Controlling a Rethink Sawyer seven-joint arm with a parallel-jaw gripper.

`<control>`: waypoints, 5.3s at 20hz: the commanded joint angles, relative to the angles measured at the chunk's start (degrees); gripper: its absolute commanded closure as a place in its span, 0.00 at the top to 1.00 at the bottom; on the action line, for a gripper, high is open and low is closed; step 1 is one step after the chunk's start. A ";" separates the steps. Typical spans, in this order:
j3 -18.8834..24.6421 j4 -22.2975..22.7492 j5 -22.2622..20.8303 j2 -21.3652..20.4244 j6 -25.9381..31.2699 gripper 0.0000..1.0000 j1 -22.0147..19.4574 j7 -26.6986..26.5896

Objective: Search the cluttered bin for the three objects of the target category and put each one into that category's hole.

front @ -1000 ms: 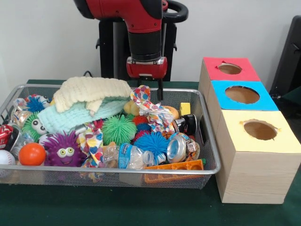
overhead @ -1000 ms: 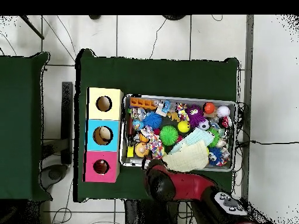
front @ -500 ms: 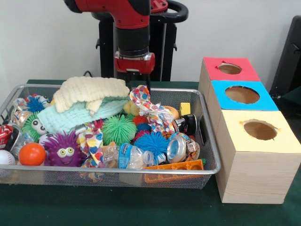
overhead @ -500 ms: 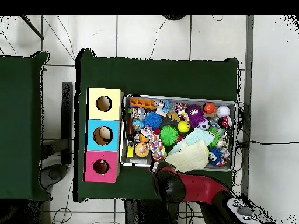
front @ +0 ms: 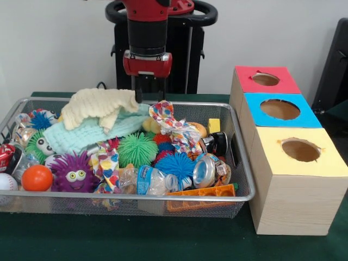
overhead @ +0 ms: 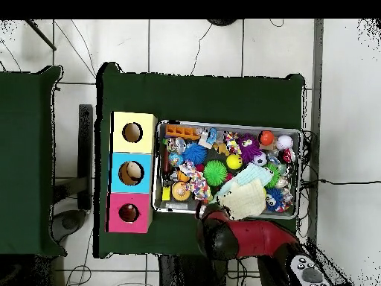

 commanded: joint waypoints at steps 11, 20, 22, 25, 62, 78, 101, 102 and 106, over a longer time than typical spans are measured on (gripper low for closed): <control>-14.61 -12.15 -6.46 13.33 -23.53 1.00 2.97 4.18; -20.70 -15.15 0.45 17.09 -2.08 1.00 4.03 3.39; -21.57 -15.76 1.75 18.45 1.16 1.00 4.62 3.26; -20.57 -17.16 2.41 20.14 6.49 1.00 4.32 0.62; -35.72 -24.19 8.83 36.65 -26.63 1.00 12.50 0.38; -36.90 -22.73 9.30 36.68 -30.10 1.00 13.30 2.07; -26.33 -18.85 -1.65 28.85 -22.91 0.00 8.19 5.05; -24.24 -16.67 -2.86 25.37 -19.82 0.00 7.63 5.13; -10.98 -5.49 -1.61 9.33 -3.40 0.00 1.12 3.38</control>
